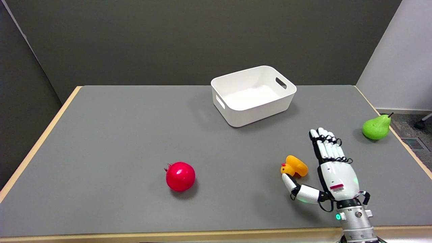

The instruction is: Pick up the yellow duck.

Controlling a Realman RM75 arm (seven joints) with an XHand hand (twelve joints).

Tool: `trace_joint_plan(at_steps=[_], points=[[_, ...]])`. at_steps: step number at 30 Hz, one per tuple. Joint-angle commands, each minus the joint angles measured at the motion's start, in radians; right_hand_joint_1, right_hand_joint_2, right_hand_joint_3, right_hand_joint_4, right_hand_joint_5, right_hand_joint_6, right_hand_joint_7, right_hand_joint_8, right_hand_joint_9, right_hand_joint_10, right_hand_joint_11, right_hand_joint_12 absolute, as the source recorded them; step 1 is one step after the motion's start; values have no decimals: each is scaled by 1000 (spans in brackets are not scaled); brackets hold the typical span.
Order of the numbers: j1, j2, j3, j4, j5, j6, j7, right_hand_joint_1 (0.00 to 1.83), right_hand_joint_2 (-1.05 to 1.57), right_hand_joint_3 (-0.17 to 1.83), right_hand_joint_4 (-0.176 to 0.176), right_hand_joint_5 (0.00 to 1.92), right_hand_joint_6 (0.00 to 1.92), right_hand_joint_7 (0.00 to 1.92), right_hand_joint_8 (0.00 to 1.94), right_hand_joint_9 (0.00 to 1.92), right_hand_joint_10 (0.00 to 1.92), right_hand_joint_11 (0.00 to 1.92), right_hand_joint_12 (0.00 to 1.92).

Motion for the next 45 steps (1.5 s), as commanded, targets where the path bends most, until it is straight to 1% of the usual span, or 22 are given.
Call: trace_joint_plan(at_steps=[1, 4, 6, 14, 24, 31, 36, 40, 42, 43, 44, 45], points=[[6, -5, -23, 4, 54, -93, 12, 422, 571, 699, -121, -1, 39, -1, -1, -1, -1, -1, -1], [14, -1, -23, 4, 46, -92, 12, 420, 558, 726, -122, -1, 47, -1, -1, -1, -1, -1, -1], [18, 1, -22, 4, 46, -93, 12, 432, 506, 839, -126, -1, 66, -1, -1, -1, -1, -1, -1], [24, 0, -23, 1, 54, -106, 14, 383, 503, 827, -125, 3, 112, -1, -1, -1, -1, -1, -1], [23, -7, -23, -15, 90, -124, 15, 379, 504, 825, -126, 11, 101, -1, -1, -1, -1, -1, -1], [31, -28, -23, -57, 79, -119, 17, 386, 506, 826, -129, 14, 94, -1, -1, -1, -1, -1, -1], [43, -34, -23, -73, 48, -115, 17, 394, 517, 830, -140, 3, 112, -1, -1, -1, -1, -1, -1], [57, -40, -23, -90, 20, -87, 17, 393, 541, 841, -156, 7, 109, 0, 9, -1, 8, -1, 5], [63, -43, -23, -97, 12, -76, 17, 394, 545, 866, -166, 17, 126, 7, 112, -1, 138, -1, 95], [67, -46, -23, -102, 3, -68, 17, 406, 544, 884, -167, 35, 135, 30, 184, -1, 258, -1, 165], [69, -48, -23, -104, -1, -64, 17, 416, 544, 895, -167, 48, 140, 48, 228, -1, 339, -1, 211], [72, -50, -23, -109, -7, -59, 17, 431, 589, 869, -170, 44, 206, 88, 272, 4, 470, -1, 302]])
